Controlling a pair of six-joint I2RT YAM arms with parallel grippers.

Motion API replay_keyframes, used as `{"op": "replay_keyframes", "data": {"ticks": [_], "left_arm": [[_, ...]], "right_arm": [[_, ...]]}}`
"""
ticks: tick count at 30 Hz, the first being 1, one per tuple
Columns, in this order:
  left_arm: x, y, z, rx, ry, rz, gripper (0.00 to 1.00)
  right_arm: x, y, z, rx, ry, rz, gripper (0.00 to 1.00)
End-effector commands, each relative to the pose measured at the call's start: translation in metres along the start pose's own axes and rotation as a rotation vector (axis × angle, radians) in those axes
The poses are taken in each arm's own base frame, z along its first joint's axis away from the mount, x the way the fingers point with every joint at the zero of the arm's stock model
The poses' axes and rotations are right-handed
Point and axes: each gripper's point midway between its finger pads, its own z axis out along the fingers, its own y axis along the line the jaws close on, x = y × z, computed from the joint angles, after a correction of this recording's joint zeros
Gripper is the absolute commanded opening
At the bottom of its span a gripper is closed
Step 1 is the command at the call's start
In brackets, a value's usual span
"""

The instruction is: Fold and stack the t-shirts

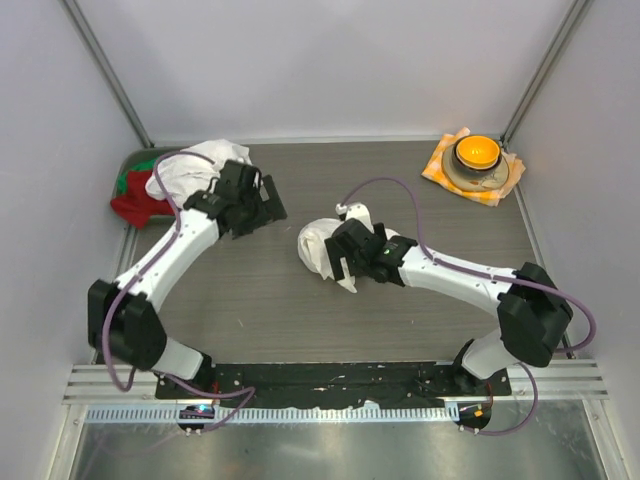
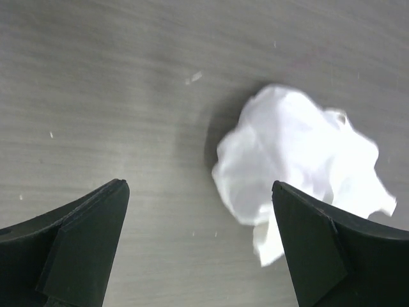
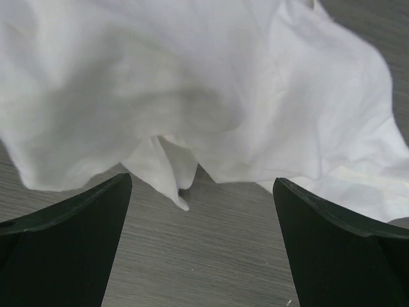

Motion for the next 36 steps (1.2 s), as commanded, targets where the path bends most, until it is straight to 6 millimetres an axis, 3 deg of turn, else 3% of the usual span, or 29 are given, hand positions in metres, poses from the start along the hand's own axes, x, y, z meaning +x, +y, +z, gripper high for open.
{"op": "replay_keyframes", "data": {"ticks": [1,6,10,16,21,23,26,31,34,36], "left_arm": [[0.041,-0.005,-0.028,0.081,-0.007,0.018,1.00],[0.084,0.010,-0.035,0.132,-0.007,-0.029,1.00],[0.100,0.020,-0.038,0.152,0.003,-0.060,1.00],[0.112,0.027,-0.037,0.154,0.016,-0.052,1.00],[0.113,0.031,-0.037,0.144,0.011,-0.040,1.00],[0.112,0.030,-0.037,0.146,0.011,-0.037,1.00],[0.111,0.028,-0.038,0.151,0.011,-0.034,1.00],[0.111,0.031,-0.038,0.140,0.010,-0.032,1.00],[0.112,0.036,-0.038,0.123,0.003,-0.031,1.00],[0.111,0.038,-0.039,0.117,-0.006,-0.031,1.00]], "right_arm": [[0.021,0.012,0.016,-0.035,0.013,0.035,0.99],[0.007,0.039,0.007,-0.096,-0.020,-0.005,0.98],[0.003,0.072,-0.002,-0.111,-0.049,-0.083,0.98],[0.013,0.094,0.013,-0.035,-0.030,-0.183,0.98],[0.011,0.084,0.026,0.064,-0.050,-0.219,0.96],[0.001,0.074,0.026,0.134,-0.086,-0.241,0.95],[-0.014,0.060,0.027,0.215,-0.129,-0.245,0.87],[-0.032,0.056,0.027,0.249,-0.159,-0.255,0.60],[-0.040,0.054,0.027,0.265,-0.171,-0.261,0.37],[-0.041,0.050,0.029,0.281,-0.170,-0.261,0.07]]}}
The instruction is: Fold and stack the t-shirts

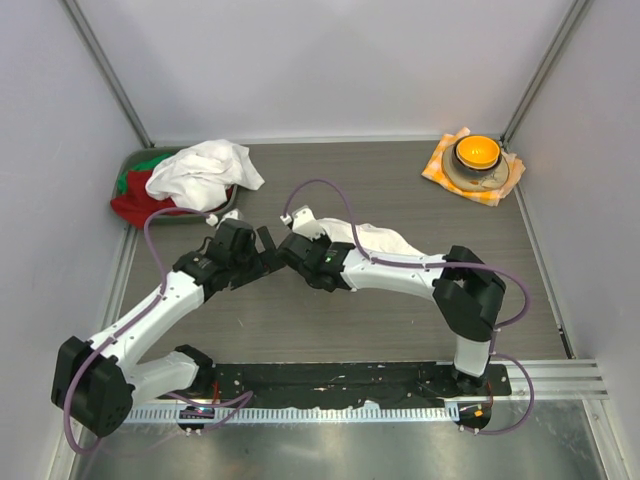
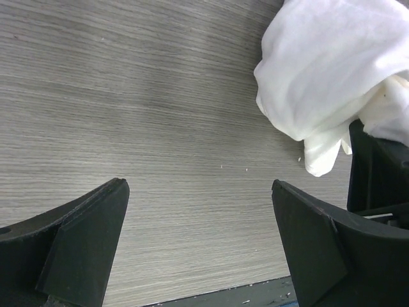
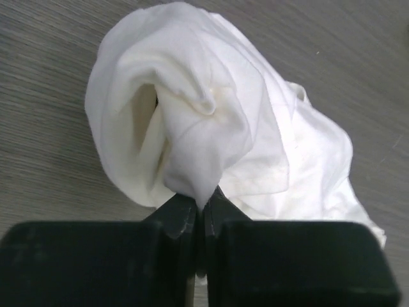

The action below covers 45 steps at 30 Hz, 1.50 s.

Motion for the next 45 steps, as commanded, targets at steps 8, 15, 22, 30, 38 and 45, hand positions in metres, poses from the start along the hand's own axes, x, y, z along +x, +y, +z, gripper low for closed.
{"op": "replay_keyframes", "data": {"ticks": [8,15,22,30,38,45], "left_arm": [[-0.024,-0.002,-0.033,0.017,-0.117,0.021,1.00],[-0.046,-0.015,-0.065,0.050,-0.180,0.039,1.00],[-0.063,-0.009,-0.088,0.035,-0.265,0.038,1.00],[-0.067,-0.015,-0.096,0.055,-0.271,0.022,1.00],[-0.060,-0.018,-0.080,0.068,-0.231,0.015,1.00],[-0.052,-0.019,-0.041,0.022,-0.163,0.028,1.00]], "right_arm": [[-0.083,-0.044,-0.022,0.066,-0.117,0.095,0.01],[-0.269,-0.135,-0.180,-0.039,-0.472,0.297,0.01],[-0.258,-0.260,-0.276,0.281,-0.581,0.395,0.01],[-0.092,-0.264,-0.135,0.335,-0.214,0.453,0.01],[0.033,-0.218,-0.051,0.322,0.129,0.385,0.92],[-0.029,-0.176,-0.063,0.039,-0.014,0.423,0.99]]}}
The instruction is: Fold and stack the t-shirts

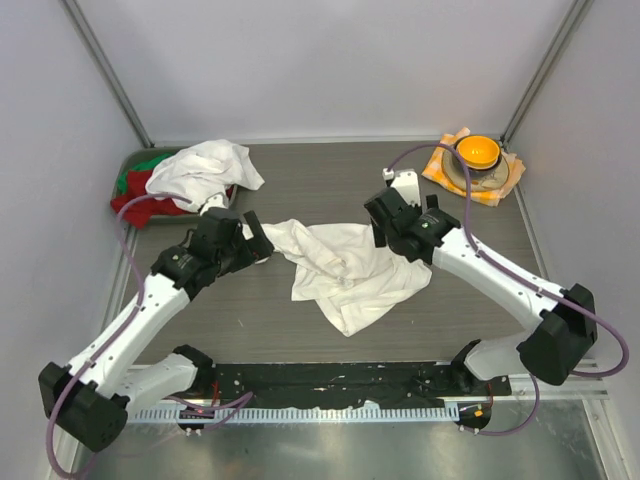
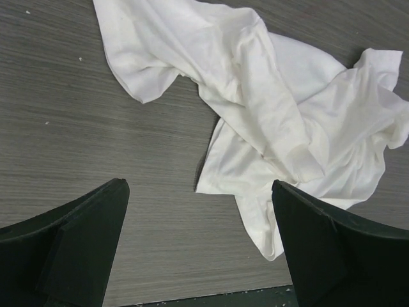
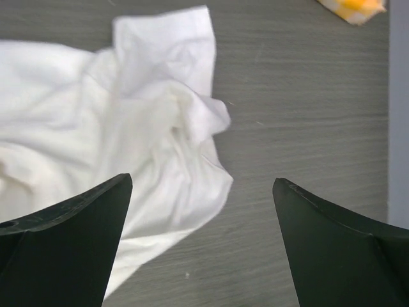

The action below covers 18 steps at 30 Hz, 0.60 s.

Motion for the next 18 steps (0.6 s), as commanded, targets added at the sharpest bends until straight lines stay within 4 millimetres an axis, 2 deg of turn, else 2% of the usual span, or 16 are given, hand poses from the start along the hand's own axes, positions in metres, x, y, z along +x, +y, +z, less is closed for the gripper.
{"op": "replay_keyframes", "data": {"ticks": [1,3,4,5,6,7,8,10,11,12,15,16,17,18], "left_arm": [[0.001,-0.005,0.025,-0.009,0.012,-0.002,1.00],[-0.002,-0.004,0.030,-0.030,0.000,-0.015,1.00],[-0.007,0.002,0.030,-0.065,-0.027,-0.017,0.99],[-0.012,0.007,0.030,-0.097,-0.052,-0.026,0.99],[-0.018,0.011,0.027,-0.123,-0.078,-0.043,0.99],[-0.021,0.018,0.025,-0.156,-0.091,-0.068,0.99],[-0.029,0.024,0.021,-0.178,-0.123,-0.090,0.99],[-0.042,0.035,0.014,-0.210,-0.168,-0.160,1.00],[-0.046,0.039,0.007,-0.206,-0.191,-0.188,0.99],[-0.053,0.047,0.003,-0.218,-0.216,-0.228,0.99],[-0.057,0.058,-0.012,-0.202,-0.263,-0.334,0.98],[-0.057,0.059,-0.015,-0.192,-0.268,-0.353,0.98],[-0.051,0.061,-0.016,-0.187,-0.256,-0.371,0.98],[-0.048,0.059,-0.019,-0.163,-0.243,-0.382,0.98]], "right_arm": [[-0.065,0.058,-0.047,-0.326,-0.166,0.123,0.99],[-0.077,0.088,-0.062,-0.445,-0.186,0.072,1.00],[-0.071,0.113,-0.056,-0.491,-0.146,0.033,1.00],[-0.083,0.122,-0.060,-0.508,-0.165,0.025,1.00],[-0.083,0.135,-0.057,-0.520,-0.159,0.002,0.99],[-0.086,0.147,-0.054,-0.536,-0.159,-0.005,1.00],[-0.086,0.168,-0.042,-0.549,-0.137,-0.027,1.00],[-0.097,0.190,-0.034,-0.579,-0.155,-0.033,0.99],[-0.098,0.211,-0.023,-0.597,-0.139,-0.049,0.98],[-0.103,0.221,-0.019,-0.605,-0.145,-0.064,0.98],[-0.113,0.260,-0.002,-0.651,-0.145,-0.100,0.98],[-0.131,0.269,-0.007,-0.674,-0.181,-0.089,0.98],[-0.135,0.277,-0.005,-0.686,-0.191,-0.095,0.98],[-0.124,0.294,0.009,-0.701,-0.161,-0.123,0.98]]}}
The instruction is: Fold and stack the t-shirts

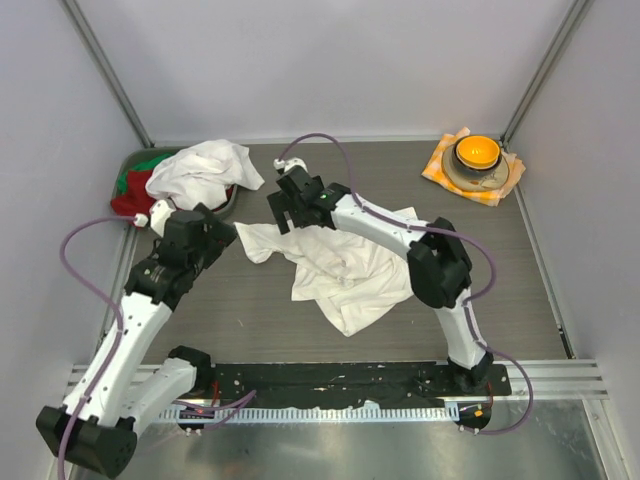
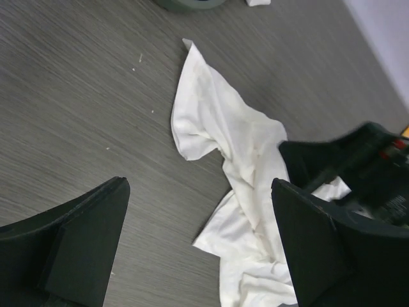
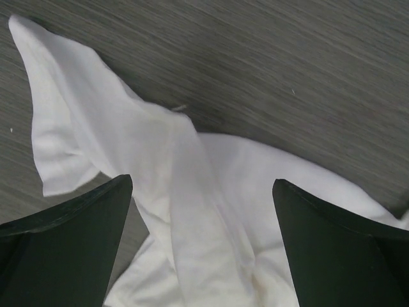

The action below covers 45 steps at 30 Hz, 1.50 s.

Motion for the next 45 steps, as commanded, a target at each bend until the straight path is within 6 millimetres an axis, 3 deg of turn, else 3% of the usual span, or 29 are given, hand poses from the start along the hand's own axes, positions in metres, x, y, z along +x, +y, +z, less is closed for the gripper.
{"op": "replay_keyframes", "data": {"ticks": [1,3,4,5,6,8,15,24,27,33,34,36,37,39,43,44,45], "left_arm": [[0.003,0.008,-0.015,0.025,0.009,-0.113,0.98],[0.017,0.013,-0.016,0.028,0.063,-0.131,0.97],[0.019,0.014,-0.020,0.042,0.063,-0.142,0.97],[0.025,0.021,-0.019,0.034,0.072,-0.142,0.96],[0.027,0.025,-0.020,0.027,0.071,-0.145,0.96],[0.030,0.034,-0.022,0.018,0.065,-0.148,0.96],[0.029,0.048,-0.031,-0.001,0.038,-0.153,0.95],[0.025,0.050,-0.040,0.003,0.024,-0.154,0.95],[0.025,0.050,-0.040,0.005,0.025,-0.149,0.95],[0.024,0.048,-0.041,0.014,0.023,-0.142,0.95],[0.025,0.048,-0.039,0.014,0.025,-0.140,0.95],[0.026,0.045,-0.037,0.024,0.027,-0.139,0.95],[0.030,0.046,-0.034,0.018,0.040,-0.132,0.95],[0.038,0.052,-0.026,-0.001,0.060,-0.116,0.95],[0.054,0.052,-0.007,0.003,0.101,-0.092,0.93],[0.059,0.050,-0.004,0.012,0.119,-0.090,0.93],[0.065,0.051,0.001,0.021,0.134,-0.082,0.93]], "right_arm": [[-0.053,0.036,0.014,-0.140,-0.114,-0.039,0.98],[-0.068,0.048,0.022,-0.176,-0.142,-0.035,0.98],[-0.058,0.058,0.037,-0.211,-0.112,-0.044,0.98],[-0.072,0.065,0.035,-0.234,-0.141,-0.036,0.98],[-0.062,0.071,0.050,-0.246,-0.115,-0.037,0.97],[-0.069,0.089,0.050,-0.322,-0.123,-0.024,0.97],[-0.052,0.145,0.065,-0.475,-0.104,-0.076,0.95],[-0.026,0.170,0.098,-0.519,-0.095,-0.086,0.89],[-0.025,0.168,0.105,-0.505,-0.099,-0.082,0.83],[-0.016,0.160,0.116,-0.452,-0.094,-0.102,0.57],[-0.019,0.156,0.116,-0.429,-0.104,-0.102,0.45],[-0.017,0.150,0.119,-0.399,-0.105,-0.118,0.34],[-0.020,0.142,0.121,-0.350,-0.118,-0.119,0.21],[-0.018,0.132,0.125,-0.293,-0.119,-0.130,0.04],[-0.024,0.105,0.123,-0.157,-0.146,-0.144,0.01],[-0.041,0.095,0.111,-0.112,-0.188,-0.135,0.01],[-0.040,0.087,0.110,-0.083,-0.188,-0.143,0.01]]}}
